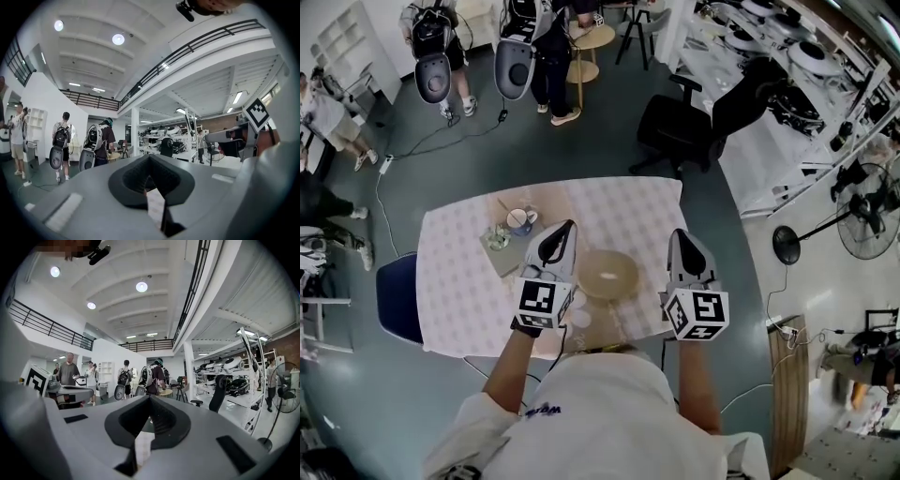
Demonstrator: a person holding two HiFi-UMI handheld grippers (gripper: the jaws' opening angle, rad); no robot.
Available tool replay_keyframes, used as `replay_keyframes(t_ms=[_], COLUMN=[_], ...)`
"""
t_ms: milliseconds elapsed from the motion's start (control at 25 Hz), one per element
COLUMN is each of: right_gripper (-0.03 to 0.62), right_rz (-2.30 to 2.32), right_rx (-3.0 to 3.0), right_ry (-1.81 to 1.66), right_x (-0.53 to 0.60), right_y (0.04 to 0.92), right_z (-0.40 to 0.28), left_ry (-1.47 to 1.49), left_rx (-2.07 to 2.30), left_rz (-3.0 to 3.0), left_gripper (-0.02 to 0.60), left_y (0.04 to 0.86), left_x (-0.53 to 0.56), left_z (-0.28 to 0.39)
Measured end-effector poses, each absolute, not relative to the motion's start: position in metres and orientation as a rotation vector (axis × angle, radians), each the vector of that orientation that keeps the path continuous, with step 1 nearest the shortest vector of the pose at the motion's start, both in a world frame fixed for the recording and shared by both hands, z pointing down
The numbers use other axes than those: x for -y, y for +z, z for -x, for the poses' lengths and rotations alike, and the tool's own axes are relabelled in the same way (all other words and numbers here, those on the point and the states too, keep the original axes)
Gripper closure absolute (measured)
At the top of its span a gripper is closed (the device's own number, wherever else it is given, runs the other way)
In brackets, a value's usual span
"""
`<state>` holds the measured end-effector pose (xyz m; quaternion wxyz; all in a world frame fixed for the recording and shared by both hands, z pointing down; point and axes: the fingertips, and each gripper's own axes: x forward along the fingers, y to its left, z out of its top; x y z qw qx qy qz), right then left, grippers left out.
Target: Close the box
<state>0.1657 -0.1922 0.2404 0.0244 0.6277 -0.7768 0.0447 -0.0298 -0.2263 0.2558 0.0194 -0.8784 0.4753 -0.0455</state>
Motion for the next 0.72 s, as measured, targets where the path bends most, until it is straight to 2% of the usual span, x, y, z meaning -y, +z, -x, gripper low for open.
replay_keyframes(t_ms=[120, 200, 240, 600, 640, 720], right_gripper=[0.591, 0.591, 0.591, 0.591, 0.591, 0.591], right_rz=[-1.928, -1.920, -1.916, -1.907, -1.905, -1.903], right_rx=[2.413, 2.420, 2.422, 2.426, 2.426, 2.428], right_ry=[0.140, 0.140, 0.142, 0.158, 0.159, 0.160], right_x=[0.194, 0.196, 0.195, 0.195, 0.195, 0.194], right_y=[0.238, 0.238, 0.240, 0.245, 0.246, 0.246], right_z=[-0.162, -0.160, -0.159, -0.155, -0.155, -0.154], left_ry=[-0.243, -0.246, -0.223, -0.127, -0.136, -0.154], left_rx=[-1.416, -1.372, -1.361, -1.327, -1.328, -1.330], left_rz=[2.641, 2.653, 2.671, 2.782, 2.791, 2.792], left_gripper=[0.580, 0.501, 0.492, 0.495, 0.504, 0.577], left_y=[0.251, 0.251, 0.251, 0.249, 0.249, 0.249], left_x=[0.223, 0.221, 0.220, 0.215, 0.215, 0.213], left_z=[0.021, 0.014, 0.012, 0.021, 0.021, 0.023])
